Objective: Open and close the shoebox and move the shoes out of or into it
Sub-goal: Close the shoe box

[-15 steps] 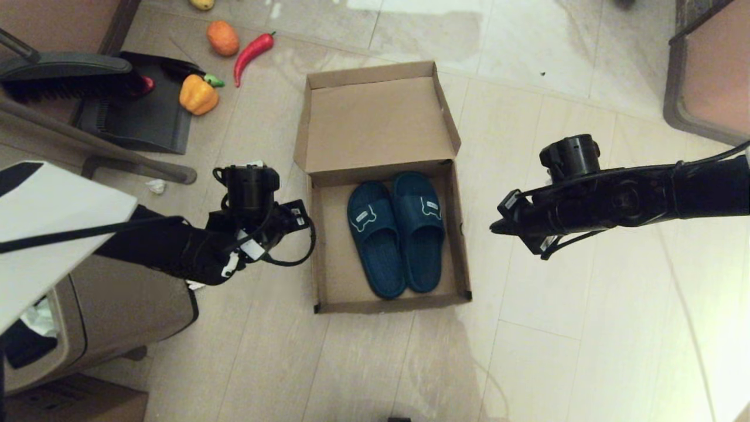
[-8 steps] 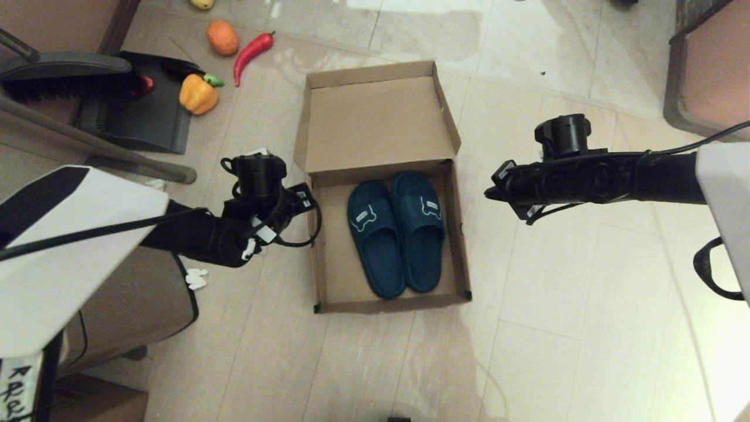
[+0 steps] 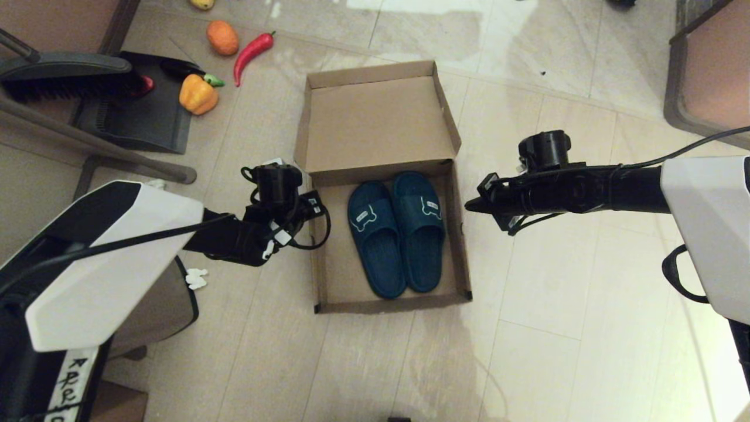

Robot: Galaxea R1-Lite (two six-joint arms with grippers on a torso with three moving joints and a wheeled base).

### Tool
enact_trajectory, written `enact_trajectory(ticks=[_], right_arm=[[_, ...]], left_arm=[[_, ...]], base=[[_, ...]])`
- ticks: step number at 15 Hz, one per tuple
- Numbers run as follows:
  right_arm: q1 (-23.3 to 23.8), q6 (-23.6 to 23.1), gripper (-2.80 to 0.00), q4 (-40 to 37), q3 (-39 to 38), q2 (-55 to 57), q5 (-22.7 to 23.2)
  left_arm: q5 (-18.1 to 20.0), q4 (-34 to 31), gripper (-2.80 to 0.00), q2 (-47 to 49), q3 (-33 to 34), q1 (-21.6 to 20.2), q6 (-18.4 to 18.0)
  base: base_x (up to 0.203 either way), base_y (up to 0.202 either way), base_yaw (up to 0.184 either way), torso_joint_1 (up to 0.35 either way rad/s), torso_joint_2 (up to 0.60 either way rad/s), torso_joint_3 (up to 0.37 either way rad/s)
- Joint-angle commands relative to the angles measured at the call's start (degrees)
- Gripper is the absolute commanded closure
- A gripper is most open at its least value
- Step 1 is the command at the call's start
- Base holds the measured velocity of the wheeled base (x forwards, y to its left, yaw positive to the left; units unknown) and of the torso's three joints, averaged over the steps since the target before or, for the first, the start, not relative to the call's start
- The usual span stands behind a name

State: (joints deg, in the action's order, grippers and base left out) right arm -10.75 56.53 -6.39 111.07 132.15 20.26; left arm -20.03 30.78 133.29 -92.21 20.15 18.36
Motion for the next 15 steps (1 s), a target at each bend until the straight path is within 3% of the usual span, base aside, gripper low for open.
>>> enact_trajectory(ticks=[1, 5, 9, 13, 15], right_arm=[[-1.5, 0.3, 0.0, -1.5, -1.8, -1.5, 0.2], [-5.1, 0.4, 0.0, -2.5, -9.2, -6.0, 0.1], [-7.6, 0.3, 0.0, -2.3, -24.2, -13.9, -0.4], [-7.5, -0.2, 0.0, 0.6, -39.5, -26.5, -1.7], [-4.6, -1.8, 0.0, 1.3, -41.6, -30.5, -2.2]], left_arm=[[-0.1, -0.4, 0.0, -0.3, 1.1, 0.3, 0.1], [-0.7, -0.3, 0.0, -3.9, 8.1, 1.0, 0.1], [-1.9, 0.1, 0.0, -12.7, 22.6, 1.8, 2.1], [-4.0, 0.5, 0.0, -22.8, 38.4, 4.2, 7.5], [-4.3, 0.8, 0.0, -26.1, 39.4, 3.9, 8.0]], base=[[0.0, 0.0, 0.0, 0.0, 0.0, 0.0], [0.0, 0.0, 0.0, 0.0, 0.0, 0.0], [0.0, 0.0, 0.0, 0.0, 0.0, 0.0], [0.0, 0.0, 0.0, 0.0, 0.0, 0.0], [0.0, 0.0, 0.0, 0.0, 0.0, 0.0]])
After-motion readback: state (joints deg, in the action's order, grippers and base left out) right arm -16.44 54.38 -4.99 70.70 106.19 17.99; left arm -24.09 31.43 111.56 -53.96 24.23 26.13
